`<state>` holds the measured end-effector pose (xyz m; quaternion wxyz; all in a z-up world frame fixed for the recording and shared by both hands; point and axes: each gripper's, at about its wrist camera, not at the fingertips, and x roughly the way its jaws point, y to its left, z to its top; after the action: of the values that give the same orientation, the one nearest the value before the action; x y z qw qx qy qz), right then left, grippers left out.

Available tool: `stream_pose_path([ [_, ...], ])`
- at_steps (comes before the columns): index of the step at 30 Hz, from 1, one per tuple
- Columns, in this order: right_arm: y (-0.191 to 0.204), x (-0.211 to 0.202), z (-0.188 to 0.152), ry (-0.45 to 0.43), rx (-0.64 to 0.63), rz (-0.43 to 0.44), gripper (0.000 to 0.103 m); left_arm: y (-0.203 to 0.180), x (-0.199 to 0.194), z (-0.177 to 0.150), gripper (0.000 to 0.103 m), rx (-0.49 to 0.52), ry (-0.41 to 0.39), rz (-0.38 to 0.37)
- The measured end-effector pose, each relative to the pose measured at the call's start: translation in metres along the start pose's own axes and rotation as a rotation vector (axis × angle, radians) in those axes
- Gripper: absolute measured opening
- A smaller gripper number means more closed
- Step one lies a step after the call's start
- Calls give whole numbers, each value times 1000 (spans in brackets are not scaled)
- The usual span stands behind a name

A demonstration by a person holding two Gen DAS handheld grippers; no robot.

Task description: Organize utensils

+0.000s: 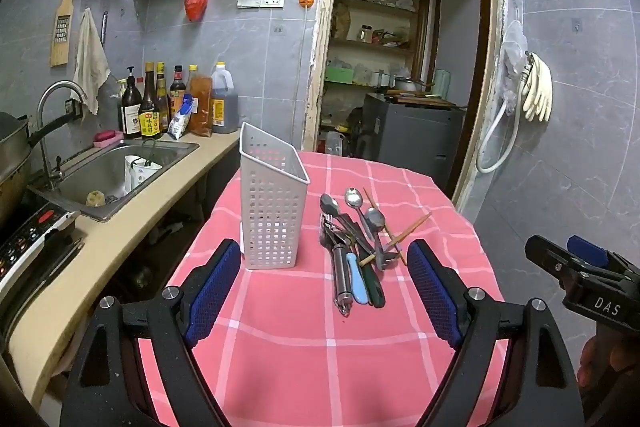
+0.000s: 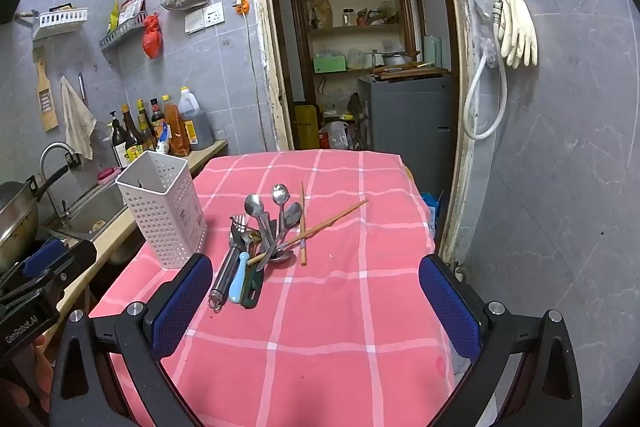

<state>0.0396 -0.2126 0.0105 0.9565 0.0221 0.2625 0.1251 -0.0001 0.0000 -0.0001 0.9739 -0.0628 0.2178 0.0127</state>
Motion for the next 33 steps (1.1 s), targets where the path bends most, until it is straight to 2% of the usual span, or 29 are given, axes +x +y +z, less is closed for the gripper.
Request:
stream_pose_path([
  [33, -2, 4, 1, 7, 6, 1, 103, 0, 0, 0, 81, 0, 1, 0],
])
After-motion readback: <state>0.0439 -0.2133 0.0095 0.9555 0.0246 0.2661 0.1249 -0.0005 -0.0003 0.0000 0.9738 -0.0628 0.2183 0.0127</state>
